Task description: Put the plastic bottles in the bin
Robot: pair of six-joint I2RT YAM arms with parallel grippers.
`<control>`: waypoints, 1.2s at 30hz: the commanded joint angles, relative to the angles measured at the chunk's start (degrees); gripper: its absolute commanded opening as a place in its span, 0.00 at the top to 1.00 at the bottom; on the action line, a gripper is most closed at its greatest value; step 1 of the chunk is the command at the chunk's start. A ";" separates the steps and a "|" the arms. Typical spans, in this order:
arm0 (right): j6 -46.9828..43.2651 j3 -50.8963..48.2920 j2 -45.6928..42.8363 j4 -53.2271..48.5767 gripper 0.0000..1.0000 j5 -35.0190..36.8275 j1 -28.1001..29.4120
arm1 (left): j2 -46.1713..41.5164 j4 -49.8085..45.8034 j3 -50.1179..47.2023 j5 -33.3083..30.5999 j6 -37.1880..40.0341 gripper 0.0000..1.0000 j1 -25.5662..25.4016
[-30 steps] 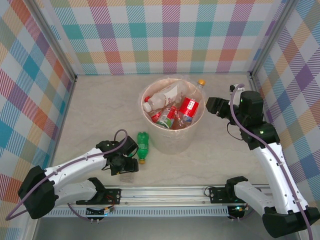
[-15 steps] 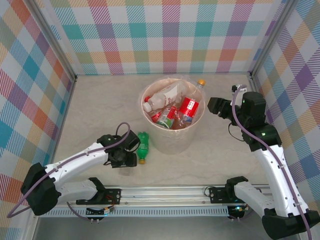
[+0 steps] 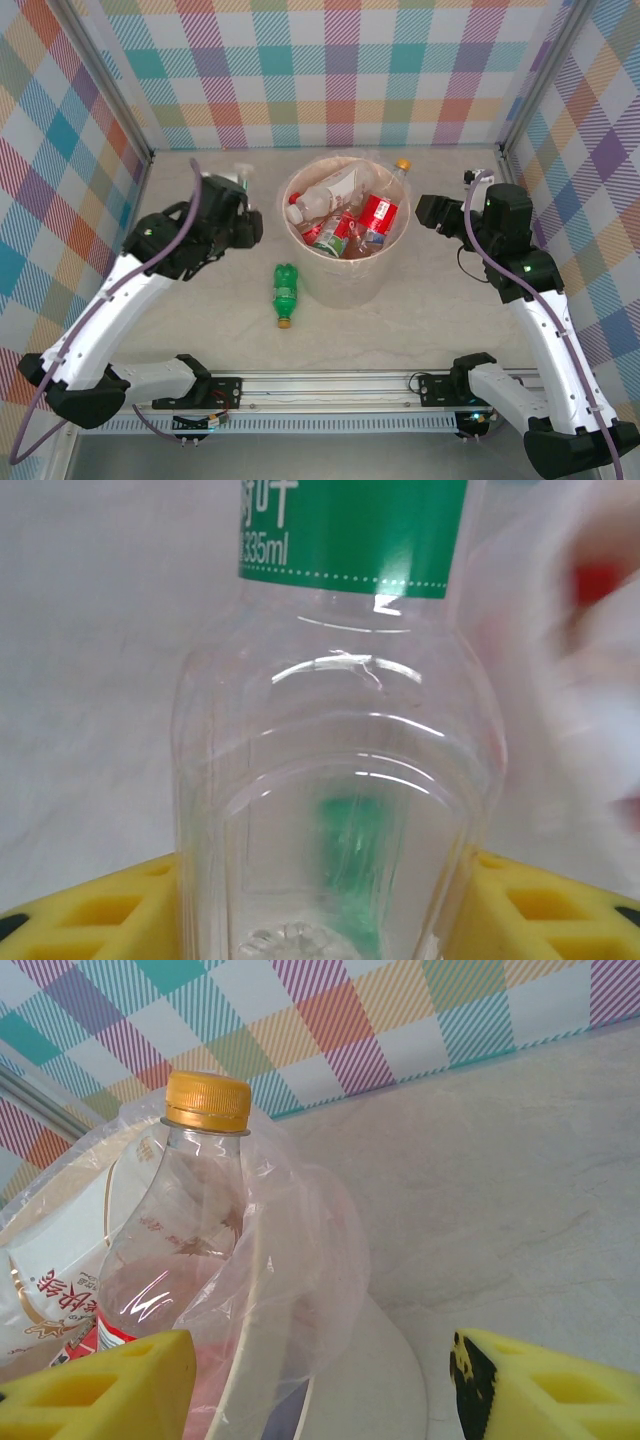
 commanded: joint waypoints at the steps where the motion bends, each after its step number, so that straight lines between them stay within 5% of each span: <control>1: 0.10 0.80 -0.93 -1.20 0.31 -0.64 -0.43 | 3.42 5.83 8.84 7.51 9.46 0.43 0.12; 11: 0.65 0.37 -1.73 -1.61 0.31 0.10 -0.42 | 18.19 3.48 25.72 37.70 9.71 0.47 -0.40; 25: 0.59 0.68 0.40 -0.51 0.31 -0.29 -0.43 | 25.73 -1.25 28.02 39.02 13.03 0.48 -4.44; 36: 0.62 2.19 0.73 -0.16 0.31 -1.89 -0.43 | 25.24 0.32 28.16 35.34 15.75 0.16 -4.47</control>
